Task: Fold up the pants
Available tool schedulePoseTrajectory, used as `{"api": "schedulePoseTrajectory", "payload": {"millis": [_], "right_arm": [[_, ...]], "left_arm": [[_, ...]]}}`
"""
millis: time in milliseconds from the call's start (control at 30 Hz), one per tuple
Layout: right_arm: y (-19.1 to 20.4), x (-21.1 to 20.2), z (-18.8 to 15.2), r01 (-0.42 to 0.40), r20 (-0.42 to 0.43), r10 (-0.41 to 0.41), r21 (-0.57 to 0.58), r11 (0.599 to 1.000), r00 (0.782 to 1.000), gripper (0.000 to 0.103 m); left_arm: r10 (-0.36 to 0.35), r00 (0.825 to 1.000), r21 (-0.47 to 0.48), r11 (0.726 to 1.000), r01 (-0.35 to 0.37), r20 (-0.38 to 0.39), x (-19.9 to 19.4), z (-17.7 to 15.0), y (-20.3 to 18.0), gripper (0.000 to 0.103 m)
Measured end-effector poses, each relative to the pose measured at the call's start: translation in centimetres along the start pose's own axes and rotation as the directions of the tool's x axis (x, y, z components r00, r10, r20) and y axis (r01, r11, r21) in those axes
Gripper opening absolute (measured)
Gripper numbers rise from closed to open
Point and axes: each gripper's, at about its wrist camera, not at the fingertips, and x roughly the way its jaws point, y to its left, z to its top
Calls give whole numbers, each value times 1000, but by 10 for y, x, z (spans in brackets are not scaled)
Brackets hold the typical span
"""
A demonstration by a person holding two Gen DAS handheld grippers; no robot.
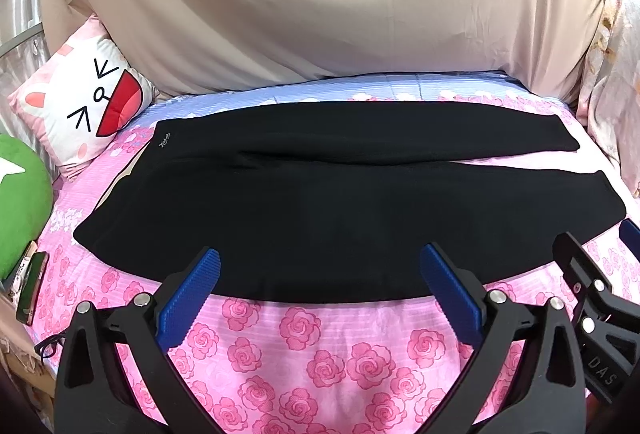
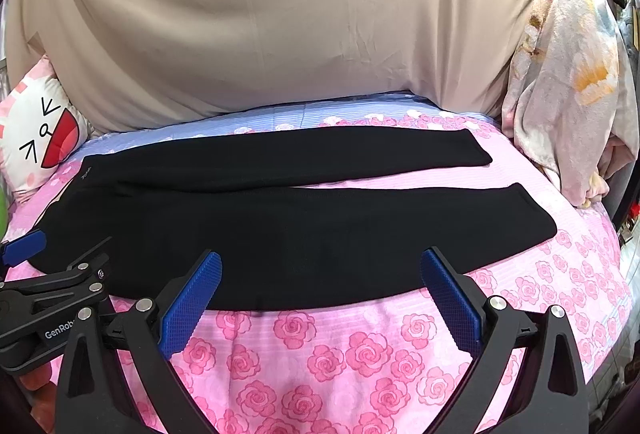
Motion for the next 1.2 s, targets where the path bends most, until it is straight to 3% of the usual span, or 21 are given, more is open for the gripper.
{"api": "schedulePoseTrajectory", "payload": {"millis": [1200], "right_arm": [[-1,0,0,1,-3,-1,0,1000,1000,98]], "left_arm": [[-3,1000,2,1000,3,-7,0,3,4,98]]}}
